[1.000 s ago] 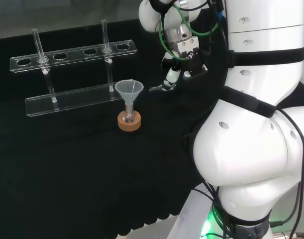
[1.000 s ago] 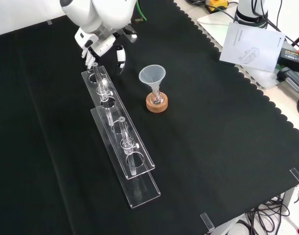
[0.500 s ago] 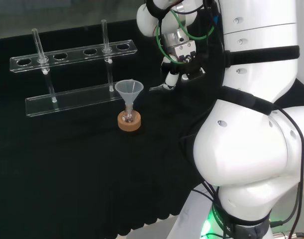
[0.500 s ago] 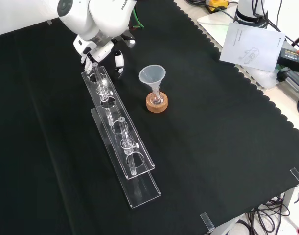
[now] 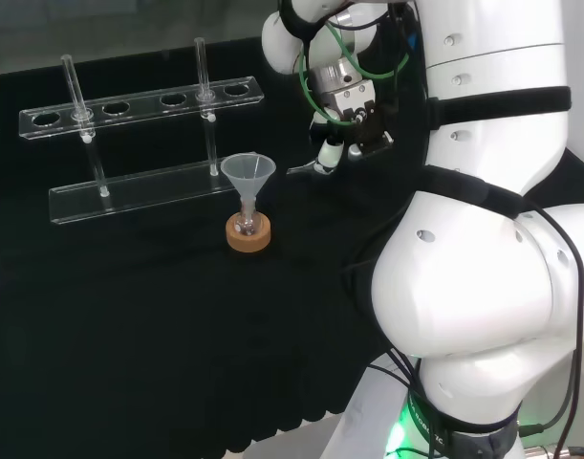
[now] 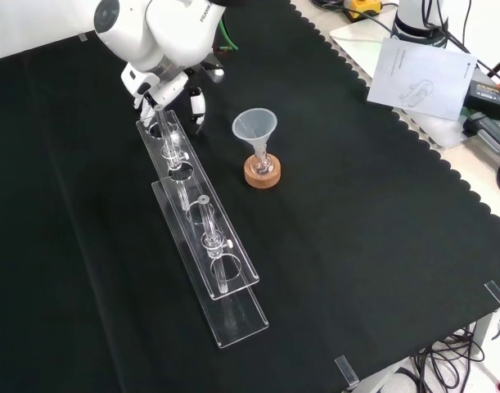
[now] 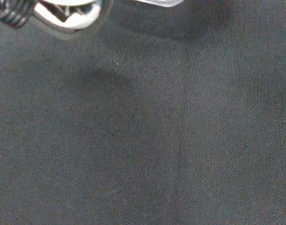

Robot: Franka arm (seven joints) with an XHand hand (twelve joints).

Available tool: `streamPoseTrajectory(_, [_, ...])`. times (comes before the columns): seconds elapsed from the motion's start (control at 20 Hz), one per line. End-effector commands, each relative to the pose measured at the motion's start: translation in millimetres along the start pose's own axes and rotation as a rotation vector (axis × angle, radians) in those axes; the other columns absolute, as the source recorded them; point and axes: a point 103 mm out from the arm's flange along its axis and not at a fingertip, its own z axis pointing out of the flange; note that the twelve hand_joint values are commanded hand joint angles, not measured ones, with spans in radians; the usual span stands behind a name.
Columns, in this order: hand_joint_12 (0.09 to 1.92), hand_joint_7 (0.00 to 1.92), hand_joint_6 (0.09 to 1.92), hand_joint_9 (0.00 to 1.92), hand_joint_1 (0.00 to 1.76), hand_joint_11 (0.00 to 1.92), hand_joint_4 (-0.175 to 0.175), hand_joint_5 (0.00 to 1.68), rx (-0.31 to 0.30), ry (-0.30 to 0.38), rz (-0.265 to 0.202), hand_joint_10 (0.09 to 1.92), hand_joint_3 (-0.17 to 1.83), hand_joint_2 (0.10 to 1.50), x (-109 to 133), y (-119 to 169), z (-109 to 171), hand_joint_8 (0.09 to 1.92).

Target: Pick up the weighing funnel.

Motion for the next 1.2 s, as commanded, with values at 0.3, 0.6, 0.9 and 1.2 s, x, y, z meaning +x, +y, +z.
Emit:
streamPoseTrajectory(0.3, [1.33, 0.43, 0.70, 0.71, 0.90, 0.40, 0.008, 0.66, -0.022, -0.005, 0.019, 0.53, 0.55, 0.63, -9, 1, 3, 0.68])
streamPoseTrajectory(0.6, [1.33, 0.43, 0.71, 0.72, 0.90, 0.41, 0.011, 0.68, -0.029, -0.005, 0.020, 0.54, 0.56, 0.64, -7, 5, 6, 0.68])
streamPoseTrajectory(0.9, [1.32, 0.44, 0.72, 0.73, 0.90, 0.42, 0.018, 0.71, -0.026, -0.016, 0.024, 0.54, 0.56, 0.64, -5, 7, 7, 0.68])
streamPoseTrajectory(1.2, [1.32, 0.44, 0.73, 0.74, 0.90, 0.43, 0.023, 0.74, -0.025, -0.018, 0.020, 0.54, 0.57, 0.64, -7, 11, 8, 0.68])
